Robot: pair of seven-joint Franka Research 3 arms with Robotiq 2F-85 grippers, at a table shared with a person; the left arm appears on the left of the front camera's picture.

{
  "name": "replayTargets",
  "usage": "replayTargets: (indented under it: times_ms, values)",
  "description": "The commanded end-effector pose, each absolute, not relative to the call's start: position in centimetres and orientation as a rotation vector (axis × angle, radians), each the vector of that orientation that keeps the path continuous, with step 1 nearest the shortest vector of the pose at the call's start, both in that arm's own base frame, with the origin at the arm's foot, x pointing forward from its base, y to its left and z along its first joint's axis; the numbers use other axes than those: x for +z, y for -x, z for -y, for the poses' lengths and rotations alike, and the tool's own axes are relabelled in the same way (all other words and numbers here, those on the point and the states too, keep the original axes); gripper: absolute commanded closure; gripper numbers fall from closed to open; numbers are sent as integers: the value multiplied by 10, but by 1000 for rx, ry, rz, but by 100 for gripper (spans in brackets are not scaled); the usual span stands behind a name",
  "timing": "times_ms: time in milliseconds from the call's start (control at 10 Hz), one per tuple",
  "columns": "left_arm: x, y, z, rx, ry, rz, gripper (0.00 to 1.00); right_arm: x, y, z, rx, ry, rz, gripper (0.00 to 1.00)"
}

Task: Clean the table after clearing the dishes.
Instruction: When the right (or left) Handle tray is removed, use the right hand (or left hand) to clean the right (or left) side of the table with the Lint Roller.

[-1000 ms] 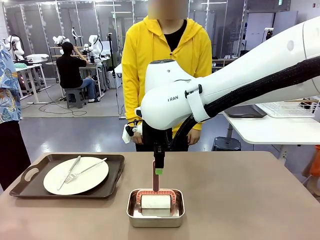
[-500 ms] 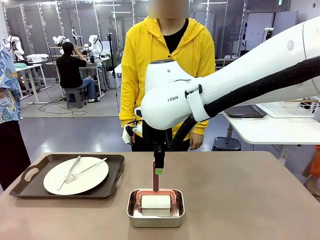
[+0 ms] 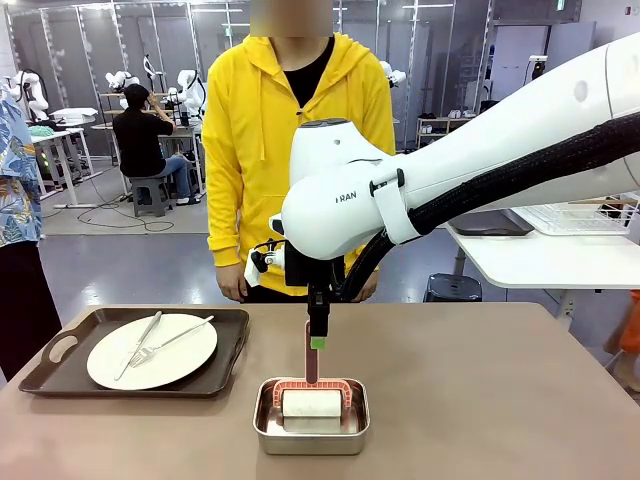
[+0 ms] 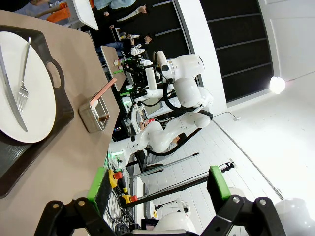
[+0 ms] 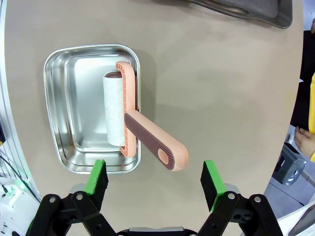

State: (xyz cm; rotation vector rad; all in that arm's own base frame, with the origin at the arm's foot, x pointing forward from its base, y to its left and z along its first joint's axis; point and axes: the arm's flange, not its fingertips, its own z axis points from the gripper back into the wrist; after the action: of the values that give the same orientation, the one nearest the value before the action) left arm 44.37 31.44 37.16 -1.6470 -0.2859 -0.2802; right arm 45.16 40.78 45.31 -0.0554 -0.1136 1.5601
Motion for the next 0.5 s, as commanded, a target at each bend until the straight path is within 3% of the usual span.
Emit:
replayTargets:
  times_ms: [0, 400]
  values:
    - [374, -439, -313, -280, 1636, 309, 0, 453, -452, -408, 1560, 55, 114, 4]
    - [374, -439, -313, -280, 1636, 309, 0, 524, -470, -366, 1283, -350, 310, 4]
